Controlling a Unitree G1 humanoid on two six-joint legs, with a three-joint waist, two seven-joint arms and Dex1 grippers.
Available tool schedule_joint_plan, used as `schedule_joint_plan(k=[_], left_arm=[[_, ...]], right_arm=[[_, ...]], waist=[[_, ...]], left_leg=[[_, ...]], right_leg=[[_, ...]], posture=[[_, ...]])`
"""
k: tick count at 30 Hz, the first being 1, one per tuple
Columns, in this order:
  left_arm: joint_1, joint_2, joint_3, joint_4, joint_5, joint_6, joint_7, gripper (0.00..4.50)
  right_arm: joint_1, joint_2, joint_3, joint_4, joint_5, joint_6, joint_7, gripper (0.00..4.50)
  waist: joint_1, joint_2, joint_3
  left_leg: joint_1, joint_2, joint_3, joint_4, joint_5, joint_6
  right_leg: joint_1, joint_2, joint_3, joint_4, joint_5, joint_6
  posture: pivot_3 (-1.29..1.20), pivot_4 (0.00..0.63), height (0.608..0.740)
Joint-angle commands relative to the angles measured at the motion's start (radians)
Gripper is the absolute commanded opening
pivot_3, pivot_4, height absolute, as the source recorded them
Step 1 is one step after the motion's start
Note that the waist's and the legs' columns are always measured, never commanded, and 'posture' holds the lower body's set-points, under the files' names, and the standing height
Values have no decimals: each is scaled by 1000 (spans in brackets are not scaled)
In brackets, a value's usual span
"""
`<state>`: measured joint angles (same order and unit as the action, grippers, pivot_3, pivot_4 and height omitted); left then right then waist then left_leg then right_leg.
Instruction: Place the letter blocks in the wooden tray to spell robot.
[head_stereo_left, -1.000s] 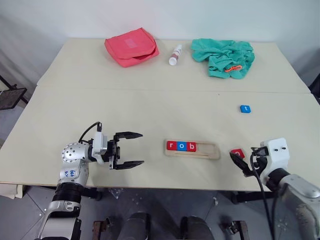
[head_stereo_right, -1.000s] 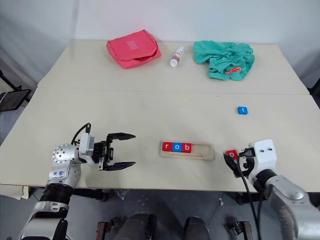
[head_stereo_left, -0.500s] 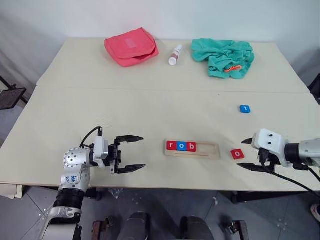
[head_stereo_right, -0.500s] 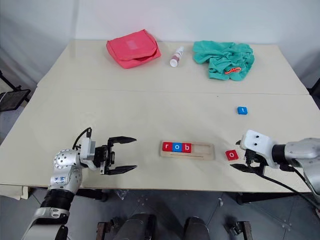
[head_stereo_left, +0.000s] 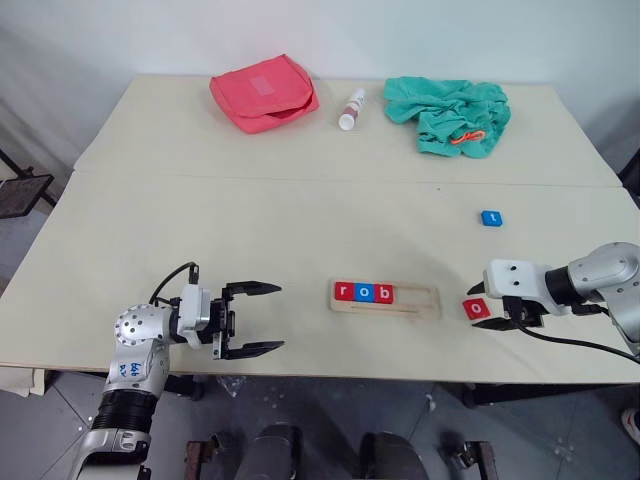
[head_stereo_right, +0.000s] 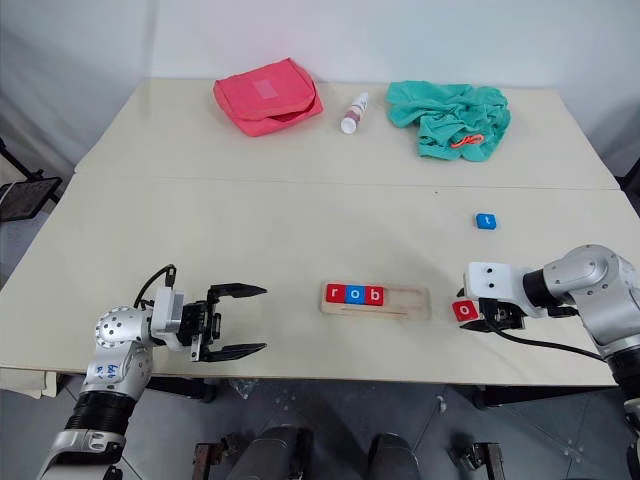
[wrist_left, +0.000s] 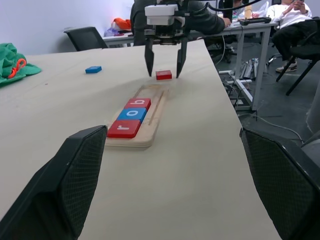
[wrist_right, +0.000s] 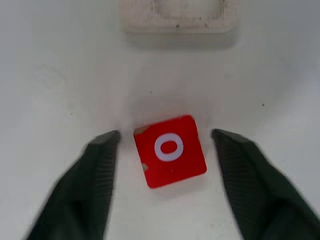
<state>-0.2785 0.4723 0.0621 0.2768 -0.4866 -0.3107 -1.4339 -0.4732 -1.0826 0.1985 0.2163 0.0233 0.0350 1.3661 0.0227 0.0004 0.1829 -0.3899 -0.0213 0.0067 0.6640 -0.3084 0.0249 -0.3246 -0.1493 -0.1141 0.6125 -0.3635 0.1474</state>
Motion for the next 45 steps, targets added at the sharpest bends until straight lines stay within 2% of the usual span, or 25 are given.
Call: schedule_joint_plan(k=[1, 2, 5, 9, 12, 17, 24, 38, 45], left_arm=[[10, 10, 19, -40, -17, -10, 6, 4500], [10, 9, 19, -40, -17, -12, 7, 4500], [4, 6, 15, -37, -13, -15, 11, 4500], [-5, 6, 13, -25, -14, -18, 4, 4500], [-18, 6, 11, -8, -13, -20, -6, 4500], [-54, 3, 2, 37, -8, -29, -35, 4500], [-116, -17, -6, 101, 1, -51, -63, 4500], [-106, -19, 1, 92, 5, -64, -56, 4500], [-116, -28, -3, 104, 9, -69, -46, 4500]], right_arm=[[-17, 7, 0, 15, -19, -23, 12, 1794], [-18, 9, -1, 16, -22, -24, 12, 1475], [-23, 15, -34, -10, 7, 26, 4, 1458], [-46, 49, -102, -127, 109, 252, -30, 1458], [-67, 60, -106, -221, 153, 408, -41, 1458], [-98, 104, -74, -326, 185, 531, -85, 1458], [-154, 208, 23, -337, 148, 561, -136, 1458], [-151, 230, 77, -285, 108, 504, -131, 1458], [-137, 227, 74, -314, 119, 515, -121, 3788]], waist=[[0, 0, 0], [0, 0, 0], [0, 0, 0], [-1, 0, 0], [0, 0, 0], [1, 0, 0], [-1, 0, 0], [-2, 0, 0], [-2, 0, 0]], left_leg=[[0, 0, 0, 0, 0, 0], [0, 0, 0, 0, 0, 0], [0, 0, 0, 0, 0, 0], [0, 0, 0, 0, 0, 0], [0, 0, 0, 0, 0, 0], [0, 0, -2, 0, 0, -1], [-1, 0, -2, 0, 0, -1], [-1, -1, -2, 0, 0, 0], [-1, -1, -2, 0, 0, 0]], right_leg=[[0, 0, 0, 0, 0, 0], [0, 0, 0, 0, 0, 0], [0, 0, 0, 0, 0, 0], [0, 0, 0, 0, 0, 0], [0, 0, 0, 0, 0, 0], [0, 0, 0, 0, 0, 0], [-1, 0, -1, 1, 0, 0], [-2, 0, -1, 4, 0, 0], [-2, 0, -1, 4, 0, 0]], posture=[[0, 150, 740], [0, 150, 740], [0, 150, 740], [0, 150, 740], [0, 150, 740], [0, 150, 740], [0, 150, 740], [0, 150, 740], [0, 150, 740]])
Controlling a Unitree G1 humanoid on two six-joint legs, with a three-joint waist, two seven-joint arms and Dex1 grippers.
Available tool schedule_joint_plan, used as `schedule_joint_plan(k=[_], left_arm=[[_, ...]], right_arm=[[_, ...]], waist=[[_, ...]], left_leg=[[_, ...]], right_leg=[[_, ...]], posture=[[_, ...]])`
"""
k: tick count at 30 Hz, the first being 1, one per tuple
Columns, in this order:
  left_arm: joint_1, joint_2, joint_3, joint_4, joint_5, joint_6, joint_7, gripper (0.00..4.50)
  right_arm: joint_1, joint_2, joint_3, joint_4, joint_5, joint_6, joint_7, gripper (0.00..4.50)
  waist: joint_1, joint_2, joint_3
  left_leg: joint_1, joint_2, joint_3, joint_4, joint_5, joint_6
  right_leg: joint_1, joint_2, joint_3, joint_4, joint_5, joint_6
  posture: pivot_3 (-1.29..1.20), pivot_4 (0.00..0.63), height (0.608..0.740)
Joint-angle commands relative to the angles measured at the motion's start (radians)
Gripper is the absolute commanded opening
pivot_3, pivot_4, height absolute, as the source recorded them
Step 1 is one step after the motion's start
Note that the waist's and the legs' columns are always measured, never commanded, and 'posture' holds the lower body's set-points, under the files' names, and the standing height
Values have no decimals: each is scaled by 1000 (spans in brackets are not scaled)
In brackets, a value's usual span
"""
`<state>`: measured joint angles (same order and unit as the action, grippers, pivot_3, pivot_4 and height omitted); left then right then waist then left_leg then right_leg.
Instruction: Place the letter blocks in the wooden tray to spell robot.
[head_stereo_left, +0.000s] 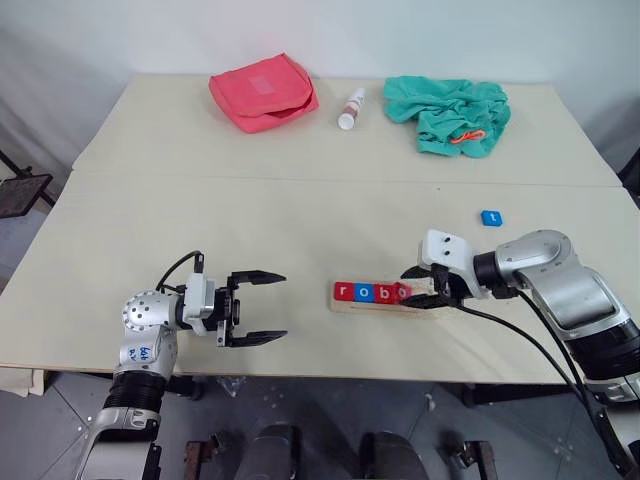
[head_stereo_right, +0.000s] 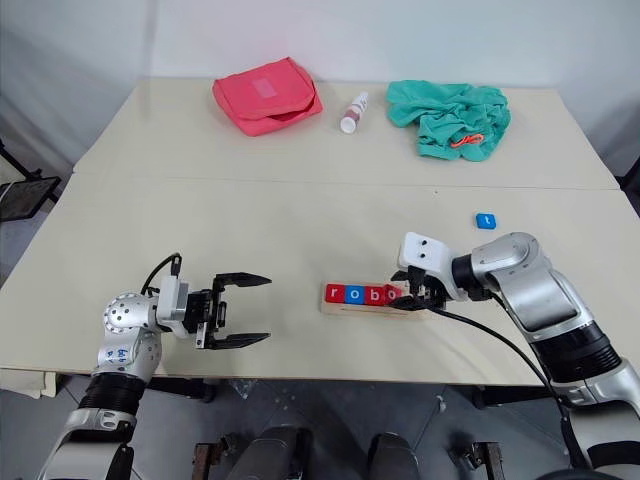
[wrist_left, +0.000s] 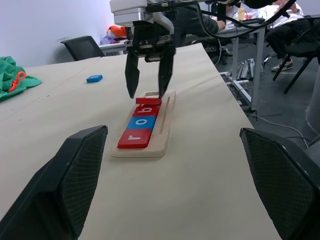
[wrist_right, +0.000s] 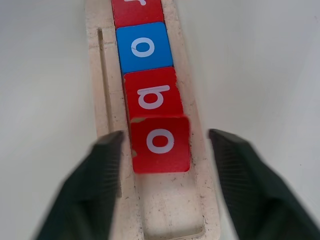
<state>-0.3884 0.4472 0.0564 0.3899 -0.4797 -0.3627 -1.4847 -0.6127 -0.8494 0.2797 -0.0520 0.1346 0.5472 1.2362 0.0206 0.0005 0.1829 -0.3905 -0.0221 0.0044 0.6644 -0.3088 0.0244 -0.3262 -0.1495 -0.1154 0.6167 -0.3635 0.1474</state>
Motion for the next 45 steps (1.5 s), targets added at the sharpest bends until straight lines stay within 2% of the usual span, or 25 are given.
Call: schedule_joint_plan(k=[1, 2, 12, 16, 25, 26, 45], left_arm=[[-8, -4, 2, -7, 3, -18, 6, 4500], [-11, -6, 2, -3, 4, -19, 7, 4500], [-30, -26, -3, 18, 15, -27, 13, 4500], [-34, -31, -5, 22, 18, -29, 13, 4500], [-26, -27, 1, 10, 16, -23, 17, 4500], [-23, -26, 1, 6, 16, -22, 18, 4500], [-32, -35, -2, 25, 21, -36, 25, 4500]], right_arm=[[3, -8, -10, -51, 9, 8, 9, 4132], [3, -8, -13, -56, 10, 12, 7, 4483], [26, 4, -80, -114, 53, 72, -51, 4483], [28, 23, -85, -112, 70, 76, -77, 3551], [13, 70, -55, -64, 57, 63, -110, 234], [17, 73, -50, -60, 54, 61, -110, 12], [88, 14, -82, -110, 60, 63, -113, 12]], waist=[[0, 0, 0], [0, 0, 0], [1, 0, 0], [0, 0, 0], [0, 0, 0], [0, 0, 0], [0, 0, 0]], left_leg=[[0, 0, 0, 0, 0, 0], [0, 0, 0, 0, 0, 0], [0, 0, 0, 0, 0, 0], [0, 0, 0, 0, 0, 0], [0, 0, 0, 0, 0, 0], [0, 0, 0, 0, 0, 0], [0, 0, 0, 0, 0, 0]], right_leg=[[0, 0, 0, 0, 0, 0], [0, 0, 0, 0, 0, 0], [0, 0, 0, 0, 0, 0], [0, 0, 0, 0, 0, 0], [0, 0, 0, 1, 0, 0], [0, 0, 0, 1, 0, 0], [-1, 0, 0, 1, 0, 0]], posture=[[0, 150, 740], [0, 150, 740], [0, 150, 740], [0, 150, 740], [0, 150, 740], [0, 150, 740], [0, 150, 740]])
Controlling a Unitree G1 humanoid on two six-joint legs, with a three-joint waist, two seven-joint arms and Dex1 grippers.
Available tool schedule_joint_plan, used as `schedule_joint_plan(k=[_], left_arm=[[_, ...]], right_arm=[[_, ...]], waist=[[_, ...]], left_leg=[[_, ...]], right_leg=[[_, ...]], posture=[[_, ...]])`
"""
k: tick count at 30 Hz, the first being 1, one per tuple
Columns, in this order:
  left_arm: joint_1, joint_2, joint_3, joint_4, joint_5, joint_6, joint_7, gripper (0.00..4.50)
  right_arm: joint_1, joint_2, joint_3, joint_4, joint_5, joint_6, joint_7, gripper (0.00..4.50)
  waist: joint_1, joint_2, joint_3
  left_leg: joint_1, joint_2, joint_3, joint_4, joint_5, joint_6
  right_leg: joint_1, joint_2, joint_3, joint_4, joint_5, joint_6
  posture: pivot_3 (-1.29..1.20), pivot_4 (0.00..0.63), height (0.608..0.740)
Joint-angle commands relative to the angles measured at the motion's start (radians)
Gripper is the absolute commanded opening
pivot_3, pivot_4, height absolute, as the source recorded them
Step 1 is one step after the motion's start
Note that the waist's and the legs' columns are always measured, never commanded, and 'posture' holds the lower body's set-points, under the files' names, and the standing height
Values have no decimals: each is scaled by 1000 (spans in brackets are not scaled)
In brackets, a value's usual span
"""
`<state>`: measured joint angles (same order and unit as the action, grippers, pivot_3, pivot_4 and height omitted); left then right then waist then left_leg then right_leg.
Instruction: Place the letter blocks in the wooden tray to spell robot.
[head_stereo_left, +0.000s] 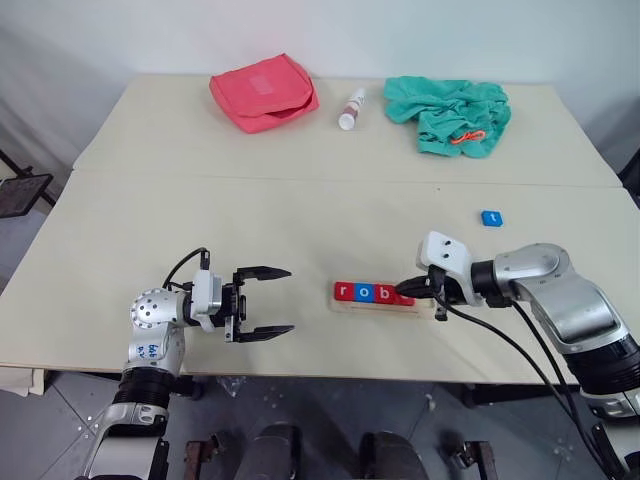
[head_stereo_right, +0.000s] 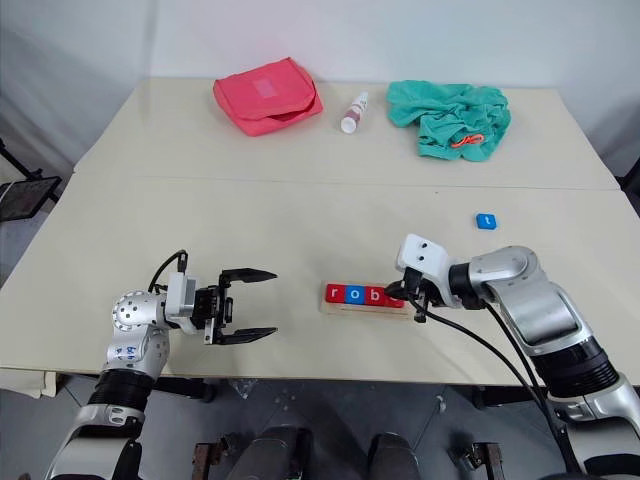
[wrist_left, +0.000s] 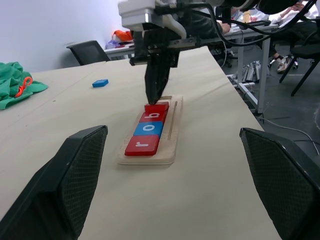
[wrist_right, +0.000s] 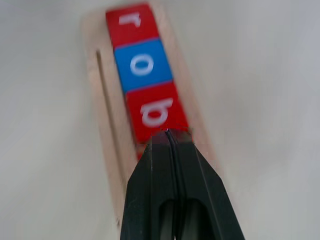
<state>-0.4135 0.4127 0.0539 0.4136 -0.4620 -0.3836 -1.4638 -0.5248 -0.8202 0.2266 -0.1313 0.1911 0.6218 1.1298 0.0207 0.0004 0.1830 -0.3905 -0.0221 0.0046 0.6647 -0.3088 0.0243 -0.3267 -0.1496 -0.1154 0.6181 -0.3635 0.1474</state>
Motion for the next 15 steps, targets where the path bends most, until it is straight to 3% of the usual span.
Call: schedule_joint_plan(k=[1, 8, 15], left_arm=[[-7, -1, 1, 2, 3, -16, 3, 4500], [3, 5, 4, -9, -1, -17, 3, 4500], [21, 6, 4, -23, -3, -15, 6, 4500]], right_arm=[[2, -12, -31, -33, 6, -11, -10, 12], [-9, -9, -92, -79, 64, 24, -36, 12], [93, -108, -144, -58, 40, -7, -31, 12]], waist=[[0, 0, 0], [1, 0, 0], [4, 0, 0]], left_leg=[[0, 0, 0, 0, 0, 0], [0, 0, 0, 0, 0, 0], [0, -1, -2, 0, 0, 0]], right_leg=[[0, 0, 0, 0, 0, 0], [0, 0, 0, 0, 0, 0], [1, -1, 0, 0, 0, 0]], posture=[[0, 150, 740], [0, 150, 740], [0, 150, 740]])
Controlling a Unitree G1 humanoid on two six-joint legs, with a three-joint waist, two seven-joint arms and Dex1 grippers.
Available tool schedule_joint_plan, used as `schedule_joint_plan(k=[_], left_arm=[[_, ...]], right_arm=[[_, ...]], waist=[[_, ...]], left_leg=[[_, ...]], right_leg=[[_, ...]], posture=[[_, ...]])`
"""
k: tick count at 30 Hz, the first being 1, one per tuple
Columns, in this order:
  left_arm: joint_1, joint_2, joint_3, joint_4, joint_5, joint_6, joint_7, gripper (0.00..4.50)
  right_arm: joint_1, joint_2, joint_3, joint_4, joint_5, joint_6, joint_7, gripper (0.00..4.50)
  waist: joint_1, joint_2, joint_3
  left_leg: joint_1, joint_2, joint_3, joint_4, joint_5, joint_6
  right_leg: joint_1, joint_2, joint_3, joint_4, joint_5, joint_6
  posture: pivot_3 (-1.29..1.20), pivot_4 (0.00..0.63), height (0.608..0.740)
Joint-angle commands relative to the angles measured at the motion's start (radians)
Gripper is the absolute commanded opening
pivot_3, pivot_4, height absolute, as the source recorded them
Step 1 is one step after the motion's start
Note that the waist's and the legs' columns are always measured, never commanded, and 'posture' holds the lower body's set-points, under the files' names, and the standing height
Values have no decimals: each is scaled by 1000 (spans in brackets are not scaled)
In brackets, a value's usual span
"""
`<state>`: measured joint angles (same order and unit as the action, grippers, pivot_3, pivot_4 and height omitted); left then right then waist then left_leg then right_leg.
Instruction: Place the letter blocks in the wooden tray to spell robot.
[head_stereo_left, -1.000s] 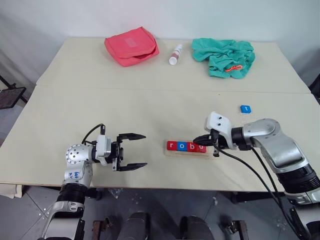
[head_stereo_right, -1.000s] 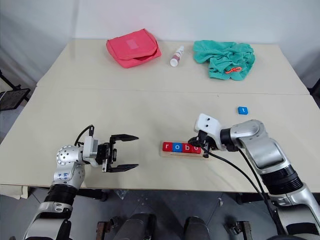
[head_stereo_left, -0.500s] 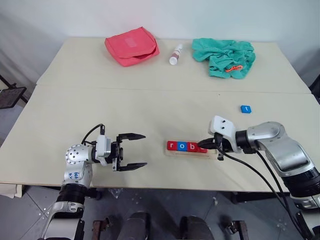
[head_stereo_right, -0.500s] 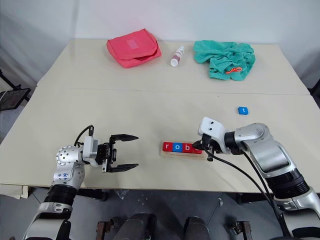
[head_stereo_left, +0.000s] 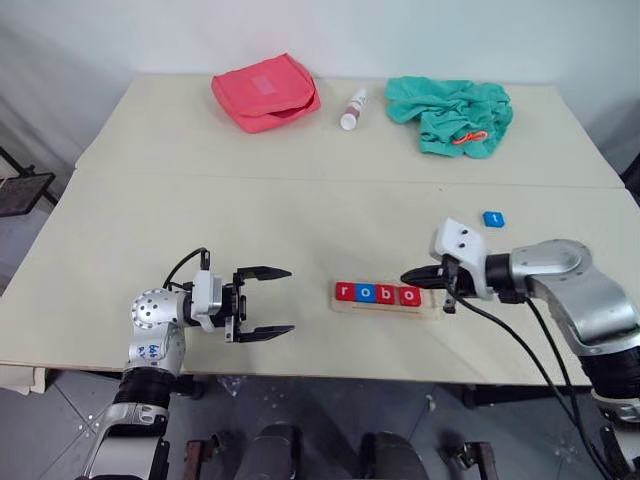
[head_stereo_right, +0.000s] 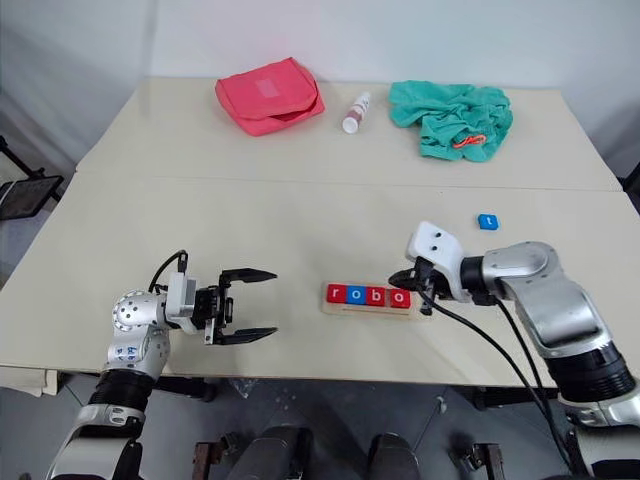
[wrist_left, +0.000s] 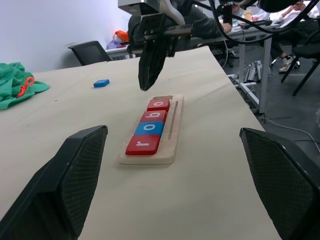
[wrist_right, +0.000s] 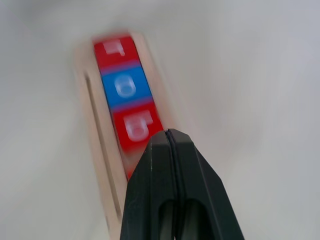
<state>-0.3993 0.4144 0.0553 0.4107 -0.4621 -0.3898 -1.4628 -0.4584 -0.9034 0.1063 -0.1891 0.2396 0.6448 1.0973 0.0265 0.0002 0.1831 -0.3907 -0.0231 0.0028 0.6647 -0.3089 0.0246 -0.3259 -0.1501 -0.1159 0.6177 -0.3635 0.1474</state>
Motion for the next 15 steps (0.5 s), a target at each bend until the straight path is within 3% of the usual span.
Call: schedule_joint_plan(k=[1, 15], left_arm=[[7, 4, 3, -20, -3, -8, 6, 4500], [-15, 9, 5, -1, 0, -9, 1, 4500]], right_arm=[[34, -26, -23, 3, -9, -37, -1, 12], [64, 23, 34, 46, -47, -90, -25, 12]], waist=[[-3, 0, 0], [-4, 0, 0]], left_leg=[[0, 0, 0, 0, 0, 0], [0, 1, 2, 1, 0, 0]], right_leg=[[0, 0, 0, 0, 0, 0], [0, 0, 0, 0, 0, 0]], posture=[[0, 150, 740], [0, 150, 740]])
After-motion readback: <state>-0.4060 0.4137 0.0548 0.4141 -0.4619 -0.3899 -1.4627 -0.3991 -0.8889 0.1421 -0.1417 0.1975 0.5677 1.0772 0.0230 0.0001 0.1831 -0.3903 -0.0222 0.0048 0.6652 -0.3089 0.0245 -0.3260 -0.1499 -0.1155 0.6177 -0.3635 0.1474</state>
